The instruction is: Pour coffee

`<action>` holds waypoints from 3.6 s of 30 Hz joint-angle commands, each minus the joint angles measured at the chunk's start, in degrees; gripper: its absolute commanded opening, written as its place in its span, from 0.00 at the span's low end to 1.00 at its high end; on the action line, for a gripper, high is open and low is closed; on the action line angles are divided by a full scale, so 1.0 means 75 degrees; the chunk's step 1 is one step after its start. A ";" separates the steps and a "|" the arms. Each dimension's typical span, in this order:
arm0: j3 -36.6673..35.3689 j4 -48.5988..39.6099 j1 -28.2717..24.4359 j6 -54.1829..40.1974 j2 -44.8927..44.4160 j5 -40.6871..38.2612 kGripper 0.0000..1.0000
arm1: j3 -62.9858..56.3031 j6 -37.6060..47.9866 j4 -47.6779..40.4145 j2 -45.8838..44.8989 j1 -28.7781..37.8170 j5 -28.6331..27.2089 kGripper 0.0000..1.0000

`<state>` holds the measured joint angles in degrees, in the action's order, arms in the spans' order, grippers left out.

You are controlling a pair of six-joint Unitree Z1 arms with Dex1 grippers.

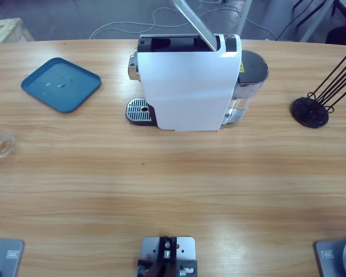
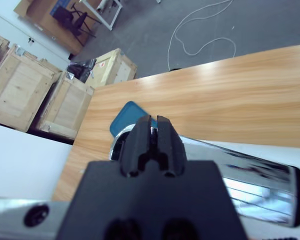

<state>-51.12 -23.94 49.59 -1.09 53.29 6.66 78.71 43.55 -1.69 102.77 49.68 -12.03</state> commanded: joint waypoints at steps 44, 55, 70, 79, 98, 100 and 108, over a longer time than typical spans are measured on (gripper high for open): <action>0.1678 -0.1565 -0.1983 0.6405 0.1358 0.2876 0.98 | -0.1870 -0.1623 0.3994 -0.2671 0.1181 0.0441 1.00; 0.0954 -0.2817 -0.1599 0.7263 0.1736 0.3973 0.98 | -0.2503 -0.1623 0.3642 -0.2870 0.1181 0.0395 1.00; 0.1390 -0.2665 -0.1198 0.8641 0.2249 0.4308 0.99 | -0.4838 -0.1961 0.2055 -0.4093 0.1181 0.0355 1.00; 0.1545 -0.2383 -0.1201 0.8801 0.3208 0.4508 0.99 | -0.5398 -0.2303 0.1282 -0.3924 0.1181 0.0373 1.00; 0.1392 -0.2362 -0.1808 0.9386 0.4755 0.5166 0.99 | -0.5456 -0.2326 0.0825 -0.3402 0.1181 0.0430 1.00; 0.1343 -0.2362 -0.1808 0.9337 0.4897 0.5319 0.99 | -0.5409 -0.2326 0.0930 -0.3444 0.1181 0.0371 1.00; 0.1214 -0.2383 -0.1796 0.9262 0.5005 0.5635 0.99 | -0.5292 -0.2326 0.1207 -0.3566 0.1181 0.0291 1.00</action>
<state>-41.52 -42.39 36.48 68.41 89.32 47.33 39.05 26.85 5.90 75.28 57.88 -9.44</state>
